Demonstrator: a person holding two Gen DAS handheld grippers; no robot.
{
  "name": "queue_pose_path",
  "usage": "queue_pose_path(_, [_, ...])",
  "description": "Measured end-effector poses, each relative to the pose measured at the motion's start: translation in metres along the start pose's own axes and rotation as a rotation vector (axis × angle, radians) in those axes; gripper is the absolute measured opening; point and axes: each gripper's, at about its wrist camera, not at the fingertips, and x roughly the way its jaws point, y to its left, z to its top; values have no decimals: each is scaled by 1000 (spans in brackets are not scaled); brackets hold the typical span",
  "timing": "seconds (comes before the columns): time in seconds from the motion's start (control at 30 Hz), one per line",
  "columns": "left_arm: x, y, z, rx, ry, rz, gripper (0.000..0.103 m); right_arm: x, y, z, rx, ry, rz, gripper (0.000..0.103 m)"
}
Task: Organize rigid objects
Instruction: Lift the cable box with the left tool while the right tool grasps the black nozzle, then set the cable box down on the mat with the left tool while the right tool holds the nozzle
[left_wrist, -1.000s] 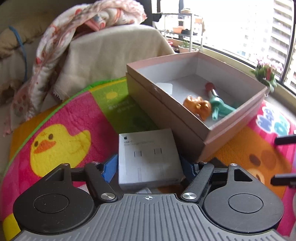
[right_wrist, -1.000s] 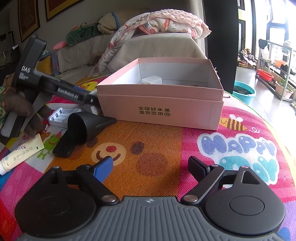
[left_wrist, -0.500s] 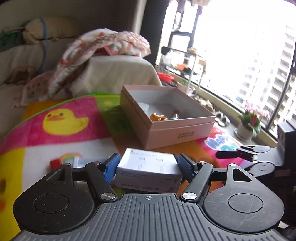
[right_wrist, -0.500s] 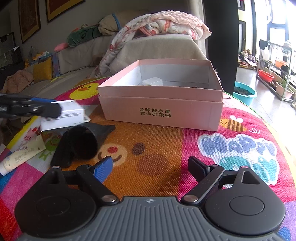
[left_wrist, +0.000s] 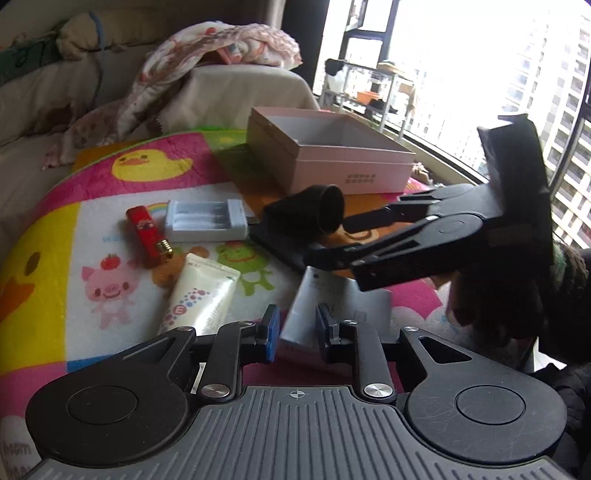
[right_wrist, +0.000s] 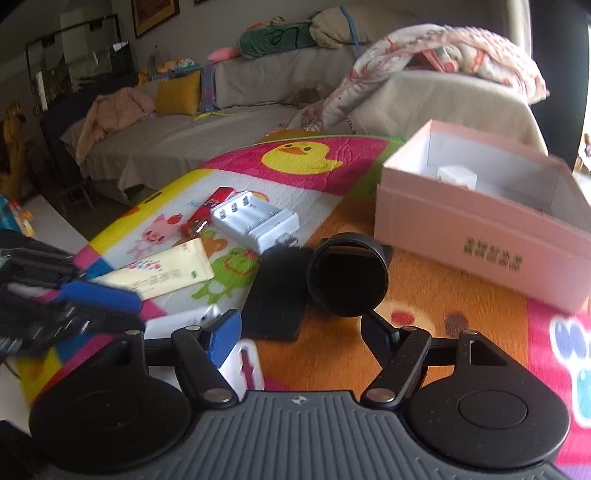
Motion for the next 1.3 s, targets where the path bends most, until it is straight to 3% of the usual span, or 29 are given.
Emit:
queue_pose_path(0.13, [-1,-11,-2,49,0,-29,26,6,-8,5,15,-7,-71,73])
queue_pose_path(0.27, [-1,-23,-4,117,14,-27,26,-5,-13,8,22,-47,-61,74])
queue_pose_path(0.4, [-3,-25,-4,111,2,-45,27,1,-12,18,18,-69,-94,75])
queue_pose_path(0.43, [-5,-23,-4,104,0,-38,27,5,-15,20,27,-61,-92,74])
queue_pose_path(0.53, [-8,-12,-6,49,8,-8,27,10,-25,22,57,-15,-81,48])
queue_pose_path(0.63, [-11,4,-10,-46,15,-24,26,-9,-38,9,59,-54,-135,48])
queue_pose_path(0.77, [1,0,-11,-122,23,-127,31,-38,-72,-19,113,-43,-230,48])
queue_pose_path(0.9, [26,-34,2,-27,13,-140,47,-61,-103,-42,192,-43,-333,48])
queue_pose_path(1.0, [48,-55,16,49,-7,-121,53,-72,-121,-55,251,-55,-352,48])
queue_pose_path(1.13, [72,-72,35,116,-32,-73,52,-73,-128,-63,284,-74,-346,50])
queue_pose_path(1.2, [74,-77,41,157,-21,-59,47,-72,-127,-63,279,-68,-346,53])
queue_pose_path(1.3, [52,-74,45,204,-22,-126,47,-74,-127,-64,287,-75,-340,60])
